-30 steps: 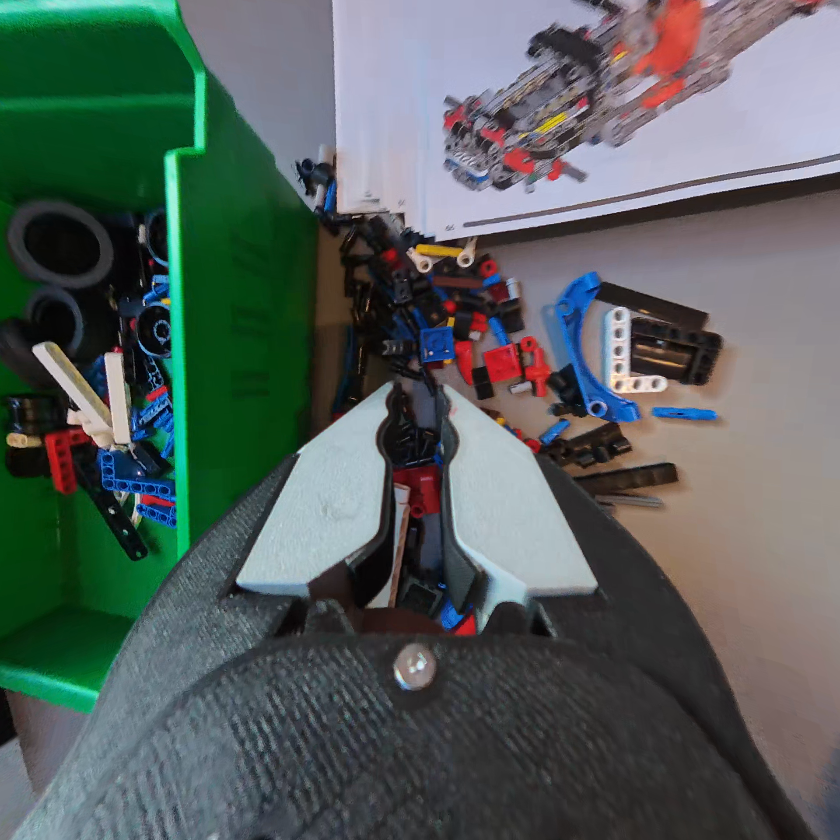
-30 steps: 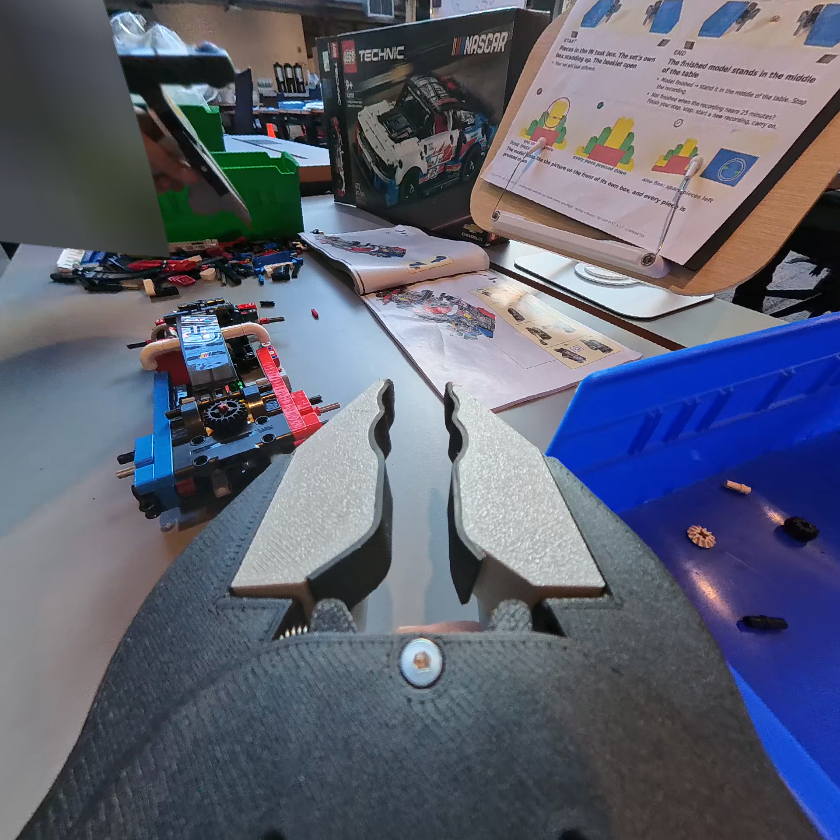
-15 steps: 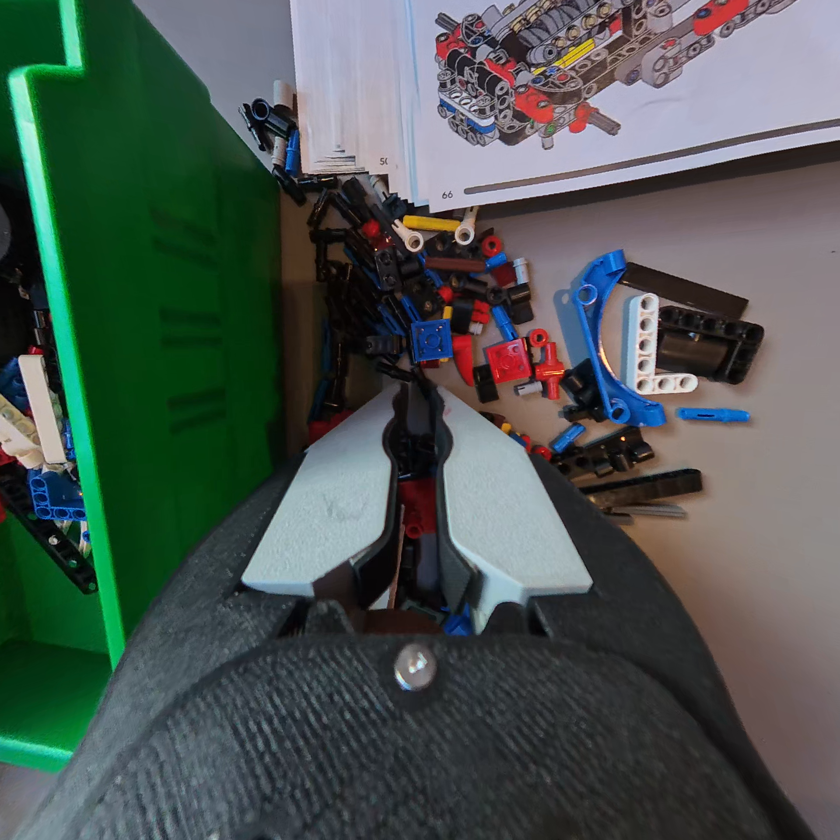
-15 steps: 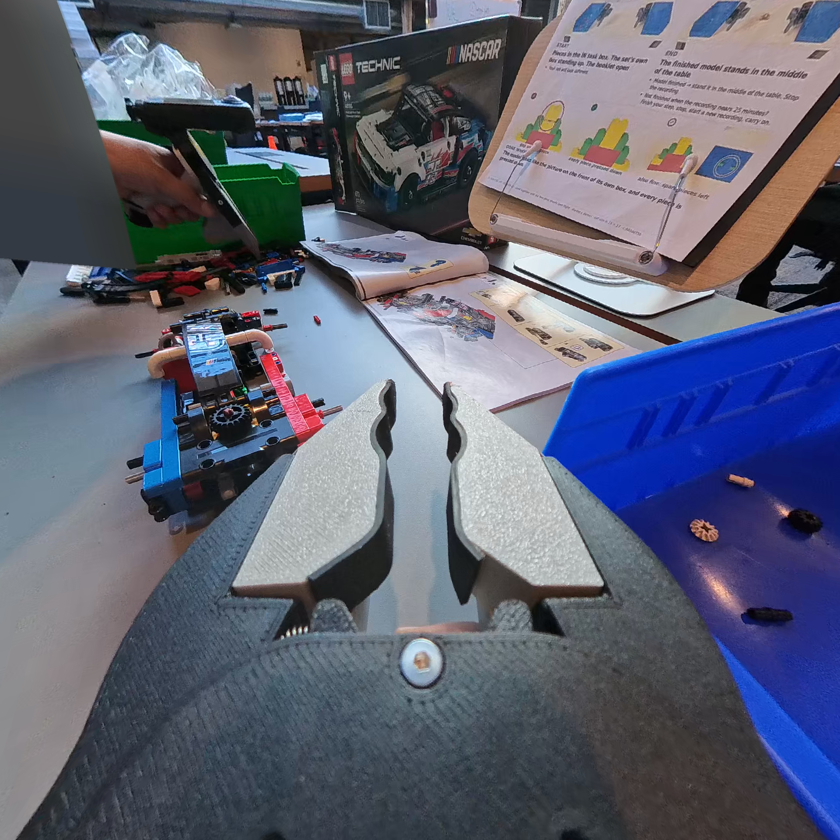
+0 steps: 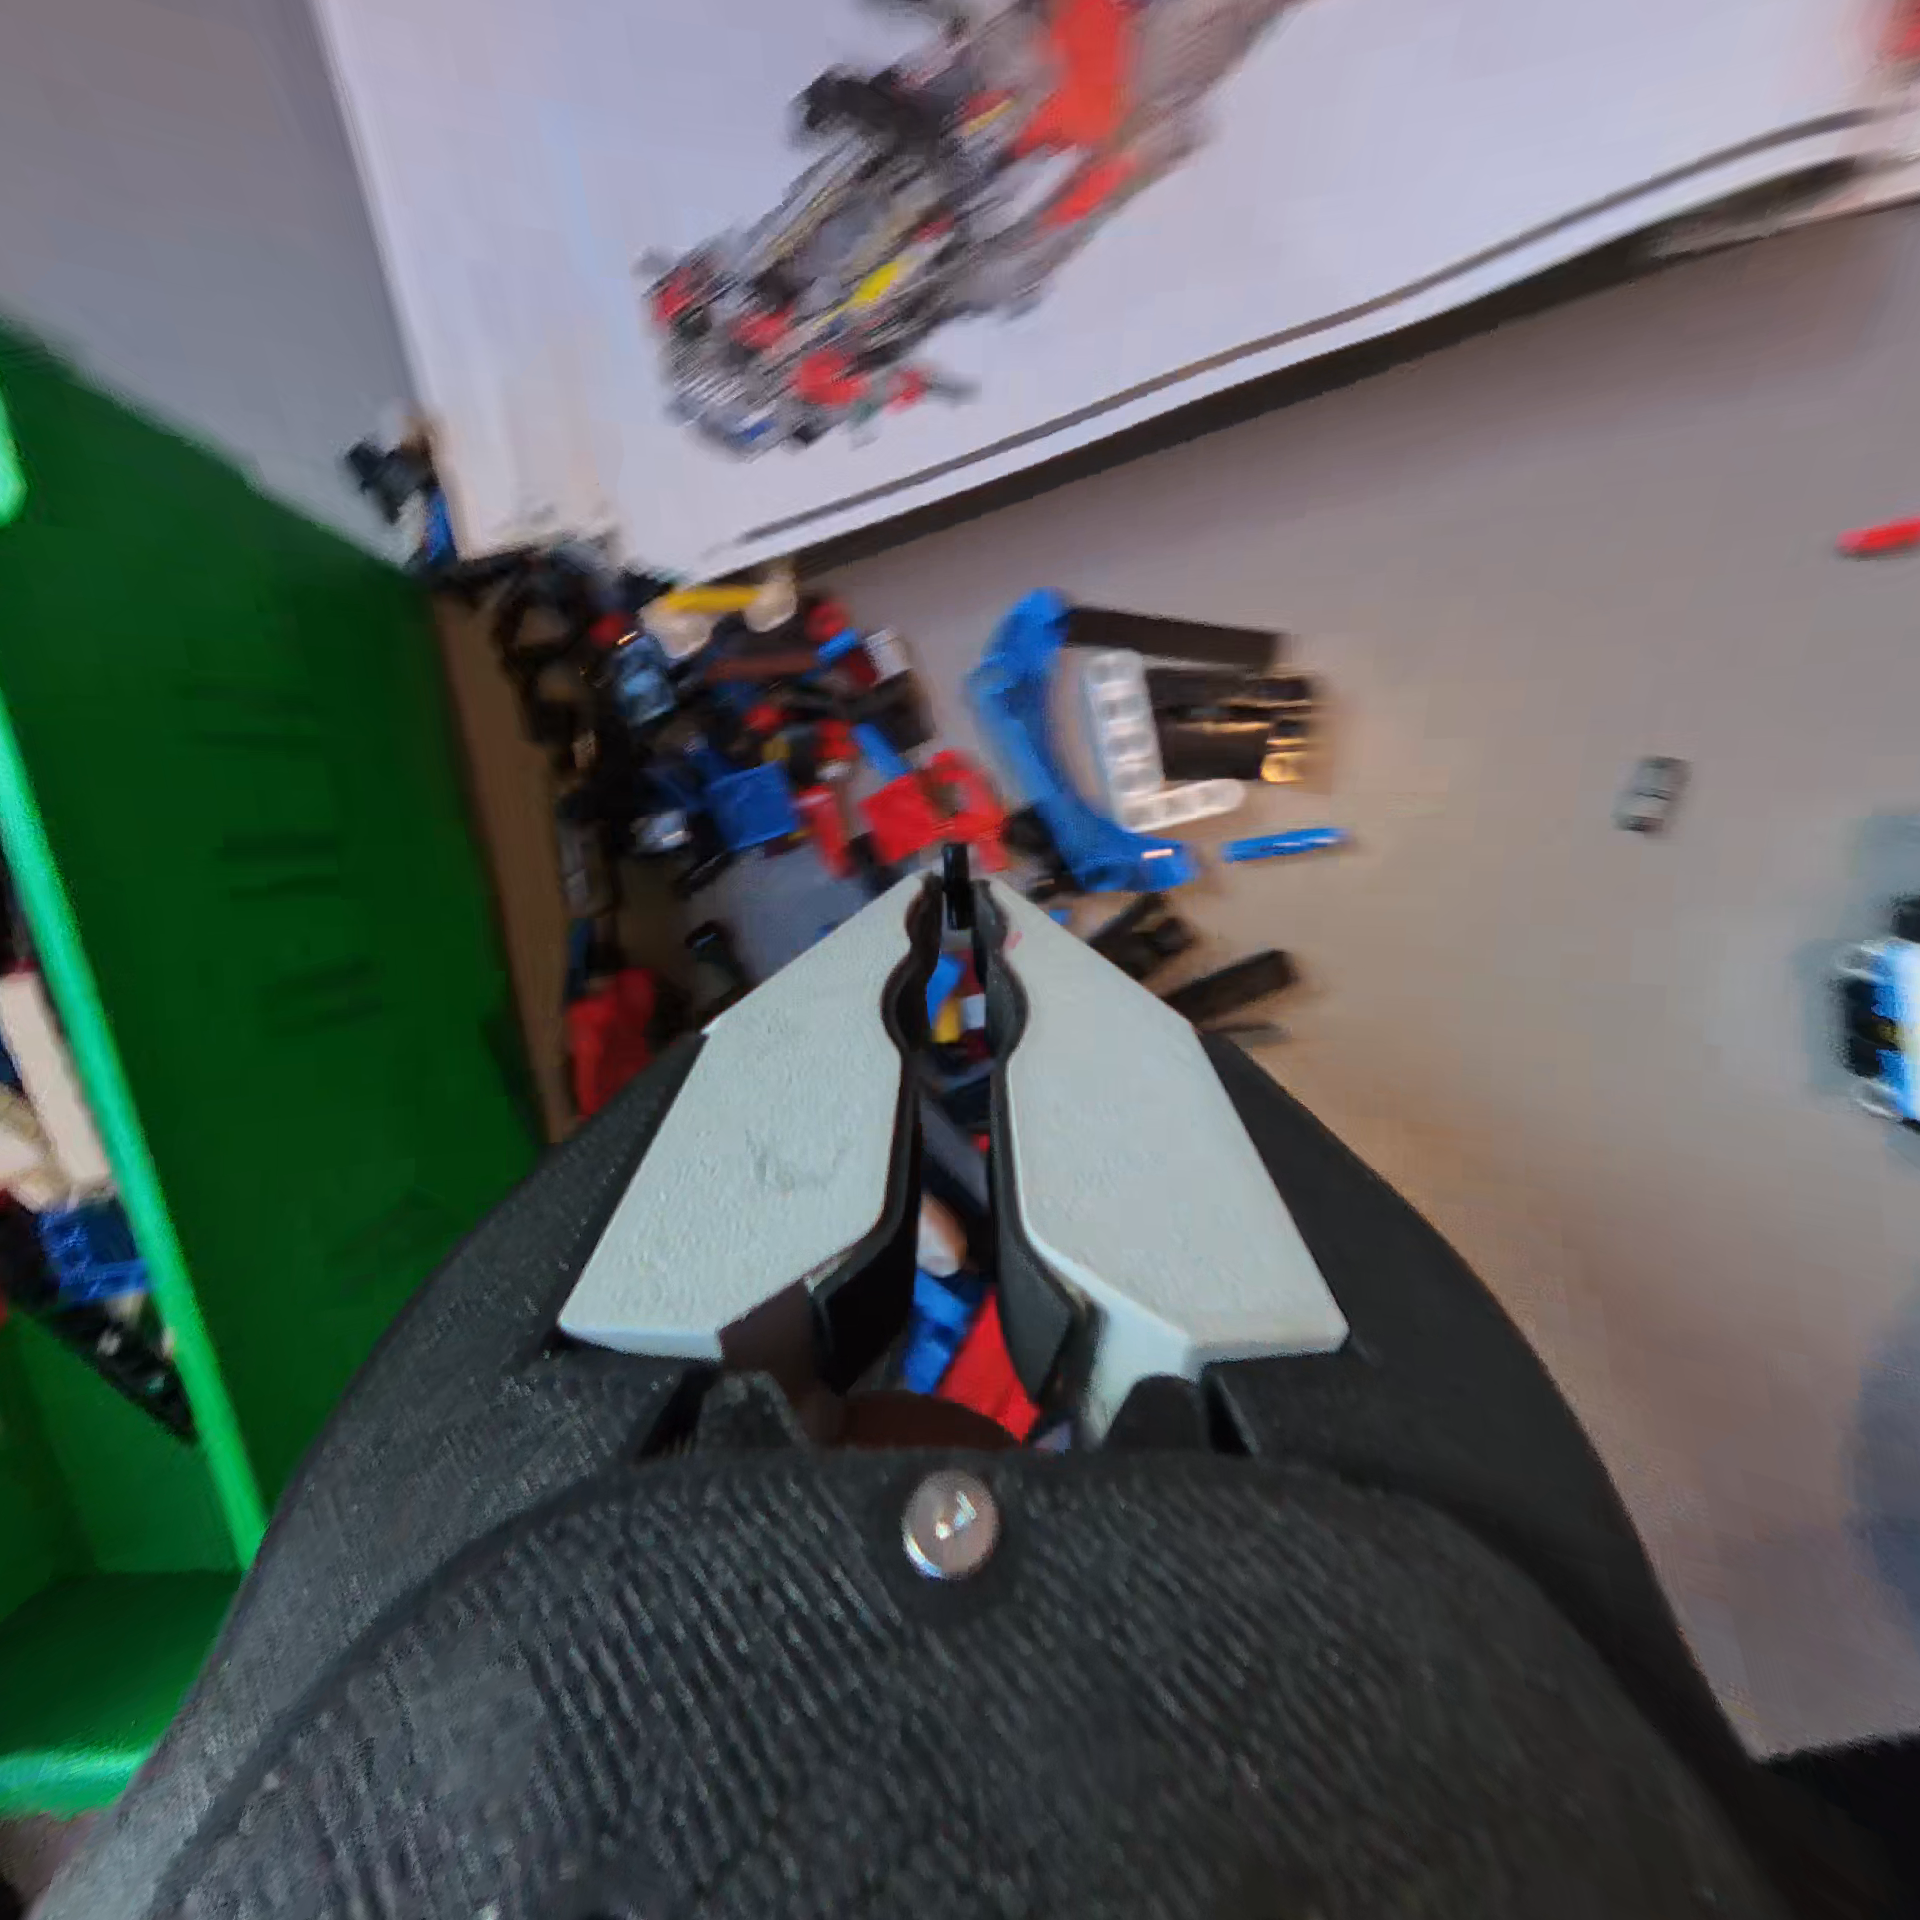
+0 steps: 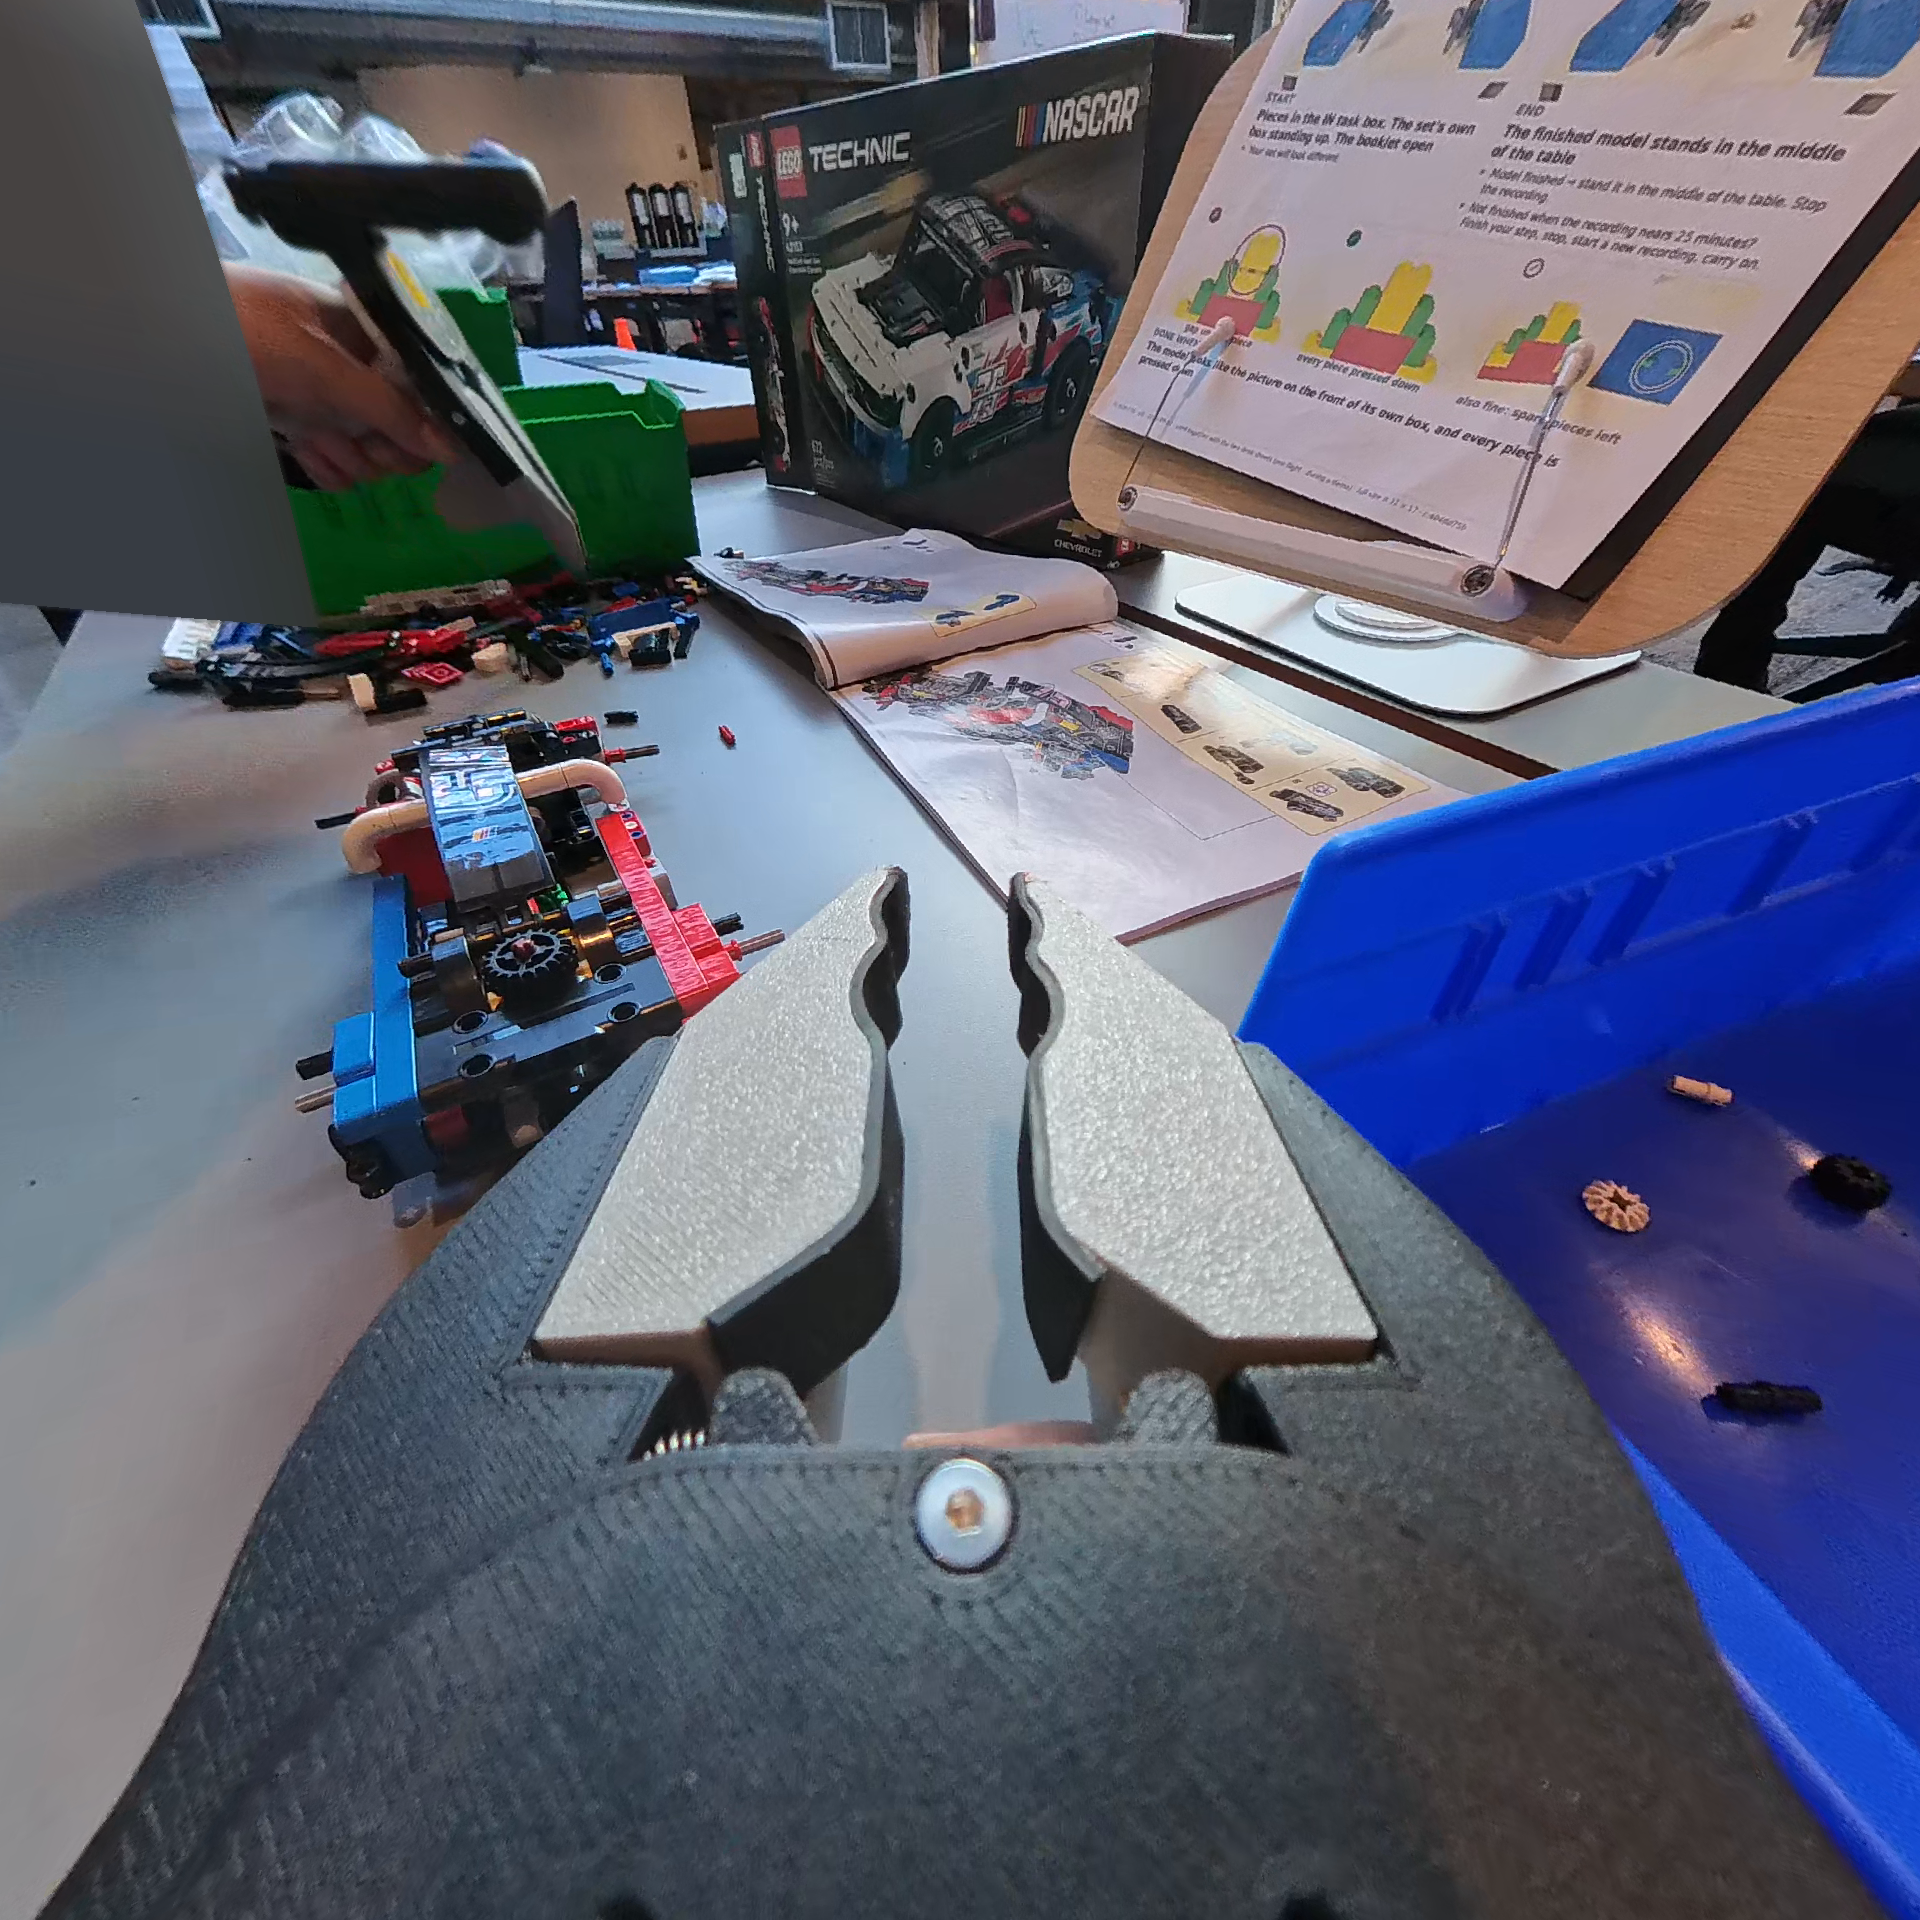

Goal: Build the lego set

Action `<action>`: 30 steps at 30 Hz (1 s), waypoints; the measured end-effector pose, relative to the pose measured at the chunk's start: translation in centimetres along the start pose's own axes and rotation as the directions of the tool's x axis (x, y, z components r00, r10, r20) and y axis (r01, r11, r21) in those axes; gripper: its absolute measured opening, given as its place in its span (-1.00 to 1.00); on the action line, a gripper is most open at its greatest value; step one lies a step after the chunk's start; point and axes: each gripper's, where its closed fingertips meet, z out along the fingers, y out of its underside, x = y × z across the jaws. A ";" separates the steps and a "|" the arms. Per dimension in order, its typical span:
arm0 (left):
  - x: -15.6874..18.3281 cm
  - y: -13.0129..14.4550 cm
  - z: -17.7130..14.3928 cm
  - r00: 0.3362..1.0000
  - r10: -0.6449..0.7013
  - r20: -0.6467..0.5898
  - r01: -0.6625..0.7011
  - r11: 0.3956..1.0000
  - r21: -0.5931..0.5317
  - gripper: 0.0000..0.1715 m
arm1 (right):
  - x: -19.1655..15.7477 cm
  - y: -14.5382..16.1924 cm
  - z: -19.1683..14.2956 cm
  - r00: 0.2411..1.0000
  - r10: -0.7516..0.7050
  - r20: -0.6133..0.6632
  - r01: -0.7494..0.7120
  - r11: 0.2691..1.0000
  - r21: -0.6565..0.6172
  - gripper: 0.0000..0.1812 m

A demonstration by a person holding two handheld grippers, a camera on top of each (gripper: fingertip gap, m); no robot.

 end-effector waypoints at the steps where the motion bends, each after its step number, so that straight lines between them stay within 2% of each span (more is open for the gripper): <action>1: 1.8 -0.7 -0.5 0.999 0.037 -0.033 -0.036 0.999 0.023 -0.97 | 0.0 0.0 0.0 1.000 0.001 0.000 -0.001 1.000 -0.002 -0.83; 4: 8.3 -2.3 -0.5 0.974 0.143 -0.173 -0.135 0.989 0.060 -0.97 | 0.1 0.0 0.0 1.000 0.002 -0.005 -0.002 1.000 -0.003 -0.85; 6: 11.5 -2.8 0.6 0.950 0.225 -0.216 -0.219 0.974 0.052 -0.97 | 0.1 0.0 0.0 1.000 0.004 -0.006 -0.004 1.000 -0.001 -0.85; 10: 13.9 -2.5 2.9 0.919 0.316 -0.237 -0.327 0.945 -0.006 -0.97 | 0.1 0.0 -0.2 1.000 0.009 -0.010 -0.009 1.000 0.001 -0.85; 20: 14.3 -1.8 3.2 0.906 0.261 -0.333 -0.283 0.959 -0.018 -0.89 | 0.3 0.0 -0.2 1.000 0.028 -0.006 -0.028 1.000 -0.001 -0.86; 25: 13.7 -1.3 2.5 0.905 0.258 -0.338 -0.277 0.961 -0.008 -0.81 | 0.4 0.0 -0.2 0.999 0.033 -0.008 -0.033 0.999 0.004 -0.86; 28: 13.9 -0.2 2.1 0.889 0.303 -0.343 -0.322 0.947 0.000 -0.72 | 0.4 -0.1 -0.3 0.999 0.037 -0.008 -0.037 0.999 0.008 -0.87; 30: 13.8 0.3 1.9 0.900 0.316 -0.301 -0.327 0.945 0.013 -0.72 | 0.4 -0.1 -0.3 0.999 0.037 -0.008 -0.037 0.999 0.008 -0.87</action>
